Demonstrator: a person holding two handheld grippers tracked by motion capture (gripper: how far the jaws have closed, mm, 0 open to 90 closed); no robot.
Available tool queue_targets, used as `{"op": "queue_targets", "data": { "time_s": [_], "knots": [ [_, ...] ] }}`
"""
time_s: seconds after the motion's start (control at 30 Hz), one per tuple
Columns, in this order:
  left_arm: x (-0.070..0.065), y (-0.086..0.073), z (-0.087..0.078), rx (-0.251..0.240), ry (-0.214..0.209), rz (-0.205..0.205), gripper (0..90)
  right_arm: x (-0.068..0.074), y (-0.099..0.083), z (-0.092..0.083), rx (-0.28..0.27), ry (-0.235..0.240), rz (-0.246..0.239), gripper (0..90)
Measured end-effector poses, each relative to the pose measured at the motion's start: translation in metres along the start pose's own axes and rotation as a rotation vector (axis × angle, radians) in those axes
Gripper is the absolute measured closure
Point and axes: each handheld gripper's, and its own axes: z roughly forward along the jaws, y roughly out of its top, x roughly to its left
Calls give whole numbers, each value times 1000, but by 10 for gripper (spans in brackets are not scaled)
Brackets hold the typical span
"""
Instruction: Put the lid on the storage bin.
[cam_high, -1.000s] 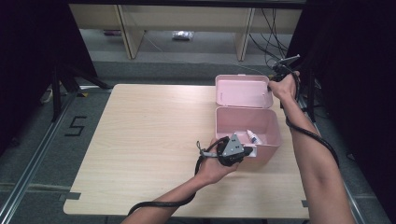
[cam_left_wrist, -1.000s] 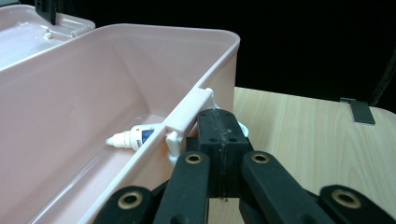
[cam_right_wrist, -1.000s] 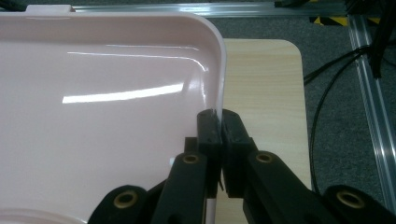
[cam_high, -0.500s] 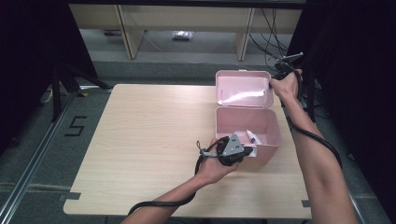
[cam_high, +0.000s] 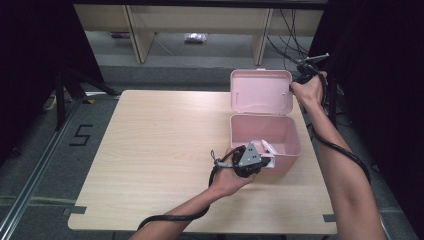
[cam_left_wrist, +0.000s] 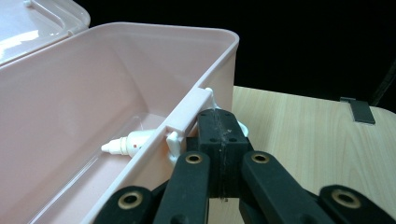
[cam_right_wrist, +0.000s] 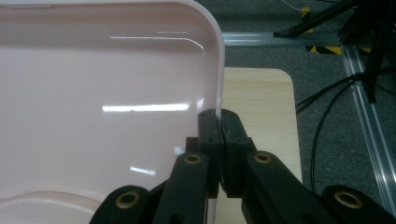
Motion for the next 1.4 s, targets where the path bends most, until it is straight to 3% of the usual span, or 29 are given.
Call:
{"op": "queue_targets", "data": {
  "time_s": [0.03,0.07,0.1,0.13,0.17,0.43,0.5,0.6,0.67,0.73,0.83,0.87,0.9,0.93,0.97,1.0,1.07,1.13,1.2,1.27,1.3,1.33,1.37,1.4],
  "knots": [
    [0,0,0,0,0,-1,900,0,0,-2,-5,0,-9,898],
    [0,0,0,0,0,-1,900,3,-1,-3,-4,6,30,898],
    [0,0,0,0,0,-1,900,1,-1,-4,-14,2,-1,898],
    [0,0,0,1,0,-1,900,2,-2,-5,-18,3,-2,898],
    [0,0,0,0,0,-1,900,-1,-3,-5,-38,-1,-45,898],
    [0,0,0,1,0,-3,900,0,-7,-18,-69,-5,-71,899],
    [0,0,0,2,-1,-3,900,2,-9,-21,-77,0,-54,899],
    [1,0,0,2,-1,-3,900,2,-12,-26,-95,-2,-77,900],
    [1,0,0,2,-2,-3,900,3,-14,-28,-101,-1,-58,900],
    [1,0,0,3,-1,-3,900,3,-15,-31,-109,-3,-78,900],
    [1,0,0,4,-2,-5,900,4,-17,-35,-120,-3,-79,900],
    [1,0,0,4,-2,-4,900,6,-17,-37,-118,6,-50,900],
    [1,0,0,4,-2,-3,900,2,-18,-38,-133,-4,-105,900],
    [1,0,0,3,-1,-3,900,2,-20,-38,-151,-2,-109,900],
    [0,0,0,3,-3,-12,900,4,-21,-40,-136,8,-75,900],
    [0,0,0,2,-4,-11,900,3,-23,-39,-171,-1,-101,900],
    [1,0,0,3,-3,-6,900,1,-24,-42,-180,-6,-136,900],
    [1,1,0,5,-3,-4,900,5,-26,-45,-172,2,-102,900],
    [1,0,0,5,-4,-1,900,3,-27,-49,-179,-4,-137,900],
    [1,0,0,5,-3,-2,900,5,-30,-50,-196,5,-121,900],
    [1,0,0,6,-3,-1,900,3,-31,-52,-205,-5,-157,900],
    [1,0,0,5,-3,-4,900,5,-34,-52,-213,-5,-134,900],
    [1,0,0,5,-4,-5,900,4,-34,-54,-212,-3,-156,900],
    [1,1,0,5,-3,-5,900,6,-36,-55,-213,-7,-136,899]
  ]
}}
